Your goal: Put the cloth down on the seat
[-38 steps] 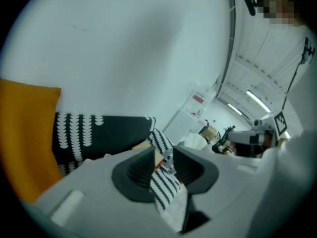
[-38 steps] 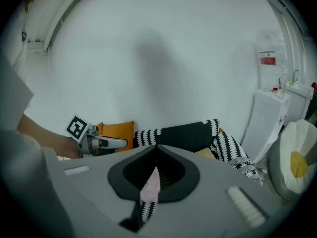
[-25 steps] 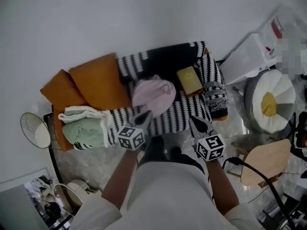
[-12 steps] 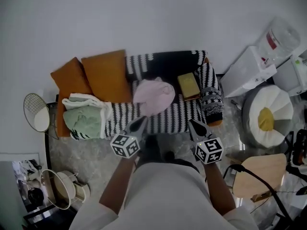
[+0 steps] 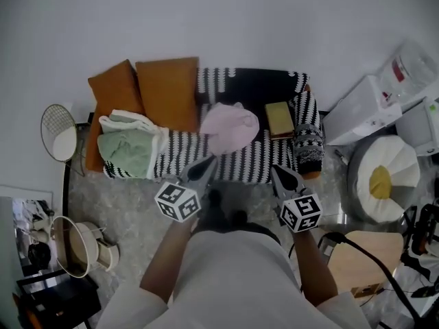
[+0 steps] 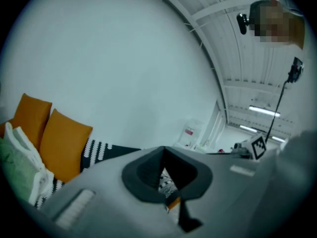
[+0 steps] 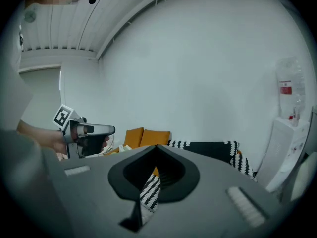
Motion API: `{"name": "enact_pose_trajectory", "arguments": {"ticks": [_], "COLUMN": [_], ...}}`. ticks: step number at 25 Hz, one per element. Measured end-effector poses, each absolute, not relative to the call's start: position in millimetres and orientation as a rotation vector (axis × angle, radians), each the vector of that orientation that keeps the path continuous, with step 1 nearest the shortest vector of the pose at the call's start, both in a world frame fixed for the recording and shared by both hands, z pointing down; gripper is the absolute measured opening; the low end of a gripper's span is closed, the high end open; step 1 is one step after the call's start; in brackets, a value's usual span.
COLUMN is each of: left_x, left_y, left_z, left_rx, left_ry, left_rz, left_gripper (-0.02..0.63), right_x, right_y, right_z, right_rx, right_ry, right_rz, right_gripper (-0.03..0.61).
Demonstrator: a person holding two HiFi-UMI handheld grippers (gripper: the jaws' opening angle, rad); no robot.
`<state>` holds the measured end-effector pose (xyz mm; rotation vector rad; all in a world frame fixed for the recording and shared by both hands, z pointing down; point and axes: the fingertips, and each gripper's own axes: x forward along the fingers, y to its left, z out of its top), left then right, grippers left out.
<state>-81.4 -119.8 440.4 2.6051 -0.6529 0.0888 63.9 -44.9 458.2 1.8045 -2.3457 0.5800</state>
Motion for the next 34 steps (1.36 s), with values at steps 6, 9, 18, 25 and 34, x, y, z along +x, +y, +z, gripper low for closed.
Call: {"name": "enact_pose_trajectory", "arguments": {"ticks": [6, 9, 18, 25, 34], "left_x": [-121.1, -135.2, -168.6, -175.4, -174.6], "left_y": [-116.2, -119.2, -136.5, -143.7, -150.9], "left_z": [410.3, 407.2, 401.5, 399.8, 393.0], "left_rx": [2.705, 2.719, 2.715, 2.735, 2.751], "left_ry": [-0.652, -0.635, -0.615, -0.59, -0.589], "left_rz": [0.122, 0.147, 0.144, 0.14, 0.13], "left_gripper": [-0.002, -0.002, -0.002, -0.002, -0.002], "right_x": [43.4, 37.1, 10.4, 1.1, -0.8], "right_y": [-51.5, -58.7, -75.9, -78.4, -82.0], "right_z": [428.4, 420.4, 408.3, 408.3, 403.1], "right_rx": [1.82, 1.852, 1.92, 1.937, 1.94], "right_ry": [-2.38, -2.368, -2.346, -2.327, -2.333], "right_rz": [0.521, 0.515, 0.518, 0.512, 0.497], "right_gripper": [0.003, 0.003, 0.003, 0.003, 0.003]}}
